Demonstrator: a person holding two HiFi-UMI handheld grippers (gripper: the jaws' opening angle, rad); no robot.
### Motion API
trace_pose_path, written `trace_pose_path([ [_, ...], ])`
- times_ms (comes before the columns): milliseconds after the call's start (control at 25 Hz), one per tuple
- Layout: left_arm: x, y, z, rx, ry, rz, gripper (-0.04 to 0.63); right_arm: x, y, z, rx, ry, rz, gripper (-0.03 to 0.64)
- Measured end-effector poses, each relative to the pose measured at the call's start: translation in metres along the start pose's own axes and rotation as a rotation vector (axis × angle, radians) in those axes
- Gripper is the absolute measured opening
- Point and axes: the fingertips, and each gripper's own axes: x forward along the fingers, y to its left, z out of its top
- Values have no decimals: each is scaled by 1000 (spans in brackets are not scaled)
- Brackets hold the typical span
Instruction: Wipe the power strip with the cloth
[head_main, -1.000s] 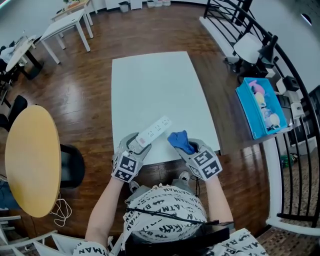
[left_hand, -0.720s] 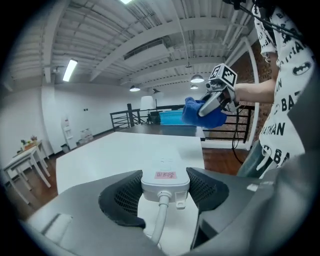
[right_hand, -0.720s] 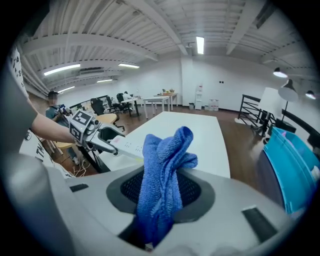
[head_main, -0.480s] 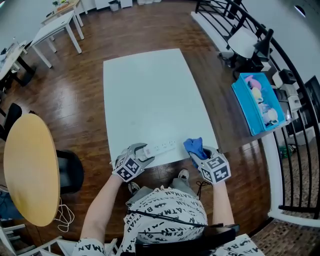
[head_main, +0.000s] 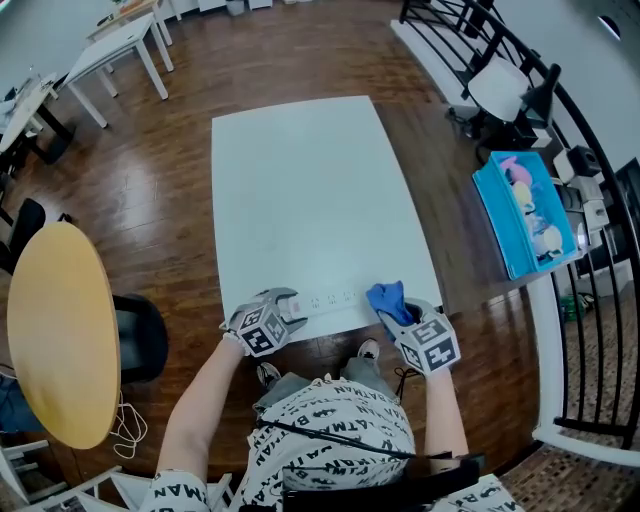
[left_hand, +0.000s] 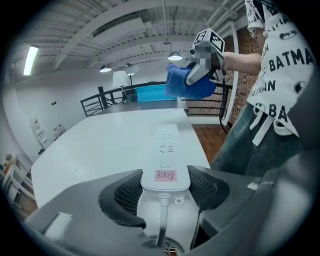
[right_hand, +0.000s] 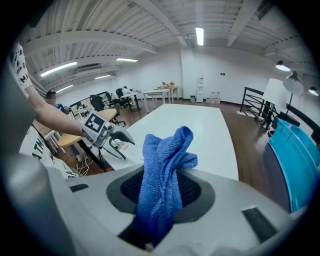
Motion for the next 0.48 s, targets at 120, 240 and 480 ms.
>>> trace_pose_path([
  [120, 10, 0, -13, 18, 61, -15, 282, 5, 5, -2, -18, 20, 8, 137],
  [240, 12, 4, -16, 15, 73, -8, 282, 13, 10, -1, -19, 25, 26, 137],
  [480, 11, 11, -18, -52, 91, 14, 320, 20, 12, 4, -7, 19, 41, 137],
])
